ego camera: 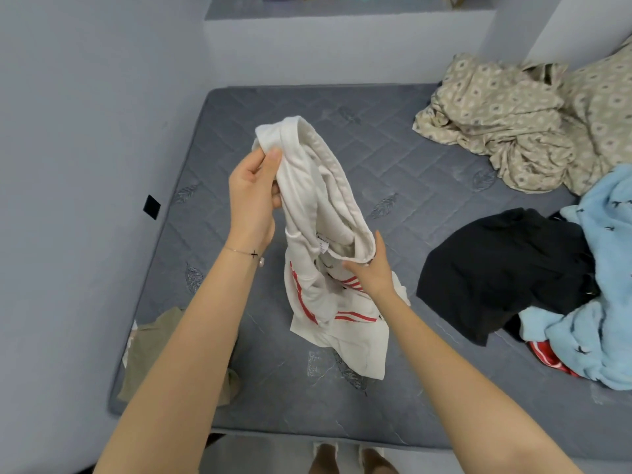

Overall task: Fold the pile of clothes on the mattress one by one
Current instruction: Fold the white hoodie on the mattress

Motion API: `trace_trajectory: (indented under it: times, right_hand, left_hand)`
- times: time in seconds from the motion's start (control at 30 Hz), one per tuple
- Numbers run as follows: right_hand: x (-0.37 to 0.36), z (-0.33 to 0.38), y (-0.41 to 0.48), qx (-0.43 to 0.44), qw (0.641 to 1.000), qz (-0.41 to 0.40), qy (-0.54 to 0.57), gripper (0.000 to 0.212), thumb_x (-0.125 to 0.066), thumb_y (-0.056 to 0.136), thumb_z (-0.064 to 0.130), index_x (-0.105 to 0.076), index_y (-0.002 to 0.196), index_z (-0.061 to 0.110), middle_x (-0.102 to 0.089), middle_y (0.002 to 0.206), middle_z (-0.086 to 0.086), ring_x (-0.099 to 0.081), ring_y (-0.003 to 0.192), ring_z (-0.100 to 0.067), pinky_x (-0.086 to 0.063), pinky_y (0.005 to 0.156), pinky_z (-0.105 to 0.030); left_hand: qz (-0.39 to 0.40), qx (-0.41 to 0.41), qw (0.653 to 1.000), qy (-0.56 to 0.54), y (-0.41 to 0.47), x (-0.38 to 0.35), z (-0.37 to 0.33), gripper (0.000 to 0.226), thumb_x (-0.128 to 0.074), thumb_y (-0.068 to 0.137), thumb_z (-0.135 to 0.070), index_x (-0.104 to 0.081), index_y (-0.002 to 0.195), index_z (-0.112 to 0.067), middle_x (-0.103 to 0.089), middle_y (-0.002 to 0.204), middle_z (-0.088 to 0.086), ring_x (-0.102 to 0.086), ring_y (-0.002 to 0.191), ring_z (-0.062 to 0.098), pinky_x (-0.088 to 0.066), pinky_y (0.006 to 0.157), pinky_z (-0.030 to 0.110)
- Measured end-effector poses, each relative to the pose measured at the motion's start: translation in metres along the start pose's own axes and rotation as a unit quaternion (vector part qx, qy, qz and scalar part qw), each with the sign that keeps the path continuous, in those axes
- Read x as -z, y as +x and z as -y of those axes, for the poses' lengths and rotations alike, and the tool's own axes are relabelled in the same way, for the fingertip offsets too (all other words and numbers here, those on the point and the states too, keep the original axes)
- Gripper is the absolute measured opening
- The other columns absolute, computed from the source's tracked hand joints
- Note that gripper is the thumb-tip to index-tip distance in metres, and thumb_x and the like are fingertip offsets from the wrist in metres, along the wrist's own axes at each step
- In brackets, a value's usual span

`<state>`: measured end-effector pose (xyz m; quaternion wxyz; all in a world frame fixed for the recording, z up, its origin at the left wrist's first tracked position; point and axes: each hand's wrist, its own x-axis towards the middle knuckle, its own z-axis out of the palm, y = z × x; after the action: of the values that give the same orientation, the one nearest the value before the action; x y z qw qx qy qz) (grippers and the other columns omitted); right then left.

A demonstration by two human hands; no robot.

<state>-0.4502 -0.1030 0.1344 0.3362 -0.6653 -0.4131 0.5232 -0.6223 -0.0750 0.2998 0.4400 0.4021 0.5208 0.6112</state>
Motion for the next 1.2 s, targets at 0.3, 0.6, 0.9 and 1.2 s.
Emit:
trace_trajectory:
  times: [0.3, 0.6, 0.9, 1.2]
  right_hand:
    - [0.015, 0.032, 0.004, 0.058, 0.991, -0.003, -0.123, 0.014, -0.064, 0.09, 0.019, -0.06, 0.092, 0.006, -0.059, 0.082, -0.002, -0.052, 0.073, -0.012, -0.037, 0.07, -0.028]
    - [0.012, 0.062, -0.007, 0.117, 0.984, 0.005, -0.135, 0.03, -0.051, 0.097, 0.026, -0.058, 0.111, 0.0, -0.061, 0.105, -0.01, -0.057, 0.099, -0.024, -0.042, 0.081, -0.032]
    - [0.022, 0.082, -0.009, 0.127, 0.991, -0.034, -0.036, 0.04, -0.055, 0.096, 0.02, -0.033, 0.062, 0.019, -0.036, 0.062, 0.007, -0.036, 0.054, -0.002, -0.033, 0.054, -0.015]
    - [0.028, 0.079, -0.005, 0.102, 0.991, -0.069, 0.049, 0.04, -0.056, 0.096, 0.019, -0.033, 0.063, 0.021, -0.036, 0.062, 0.008, -0.034, 0.057, -0.005, -0.032, 0.058, -0.021]
  left_hand:
    - [-0.049, 0.044, 0.998, -0.023, 0.005, 0.02, 0.021, 0.02, -0.048, 0.101, -0.018, -0.061, 0.088, -0.012, -0.039, 0.058, -0.006, -0.035, 0.049, 0.004, -0.032, 0.044, 0.018]
    - [-0.003, 0.197, 0.979, 0.046, 0.014, 0.034, 0.087, 0.021, -0.044, 0.101, -0.028, -0.05, 0.082, -0.02, -0.047, 0.074, 0.0, -0.047, 0.069, 0.014, -0.038, 0.059, 0.025]
    - [0.232, 0.381, 0.857, 0.258, -0.049, 0.065, 0.17, 0.079, -0.035, 0.087, -0.075, -0.044, 0.139, -0.017, -0.049, 0.138, -0.005, -0.042, 0.129, 0.011, -0.025, 0.115, 0.037]
    - [0.309, 0.383, 0.86, 0.136, -0.068, 0.042, 0.173, 0.04, -0.07, 0.087, -0.035, -0.052, 0.123, -0.031, -0.06, 0.129, -0.009, -0.057, 0.117, 0.007, -0.043, 0.105, 0.033]
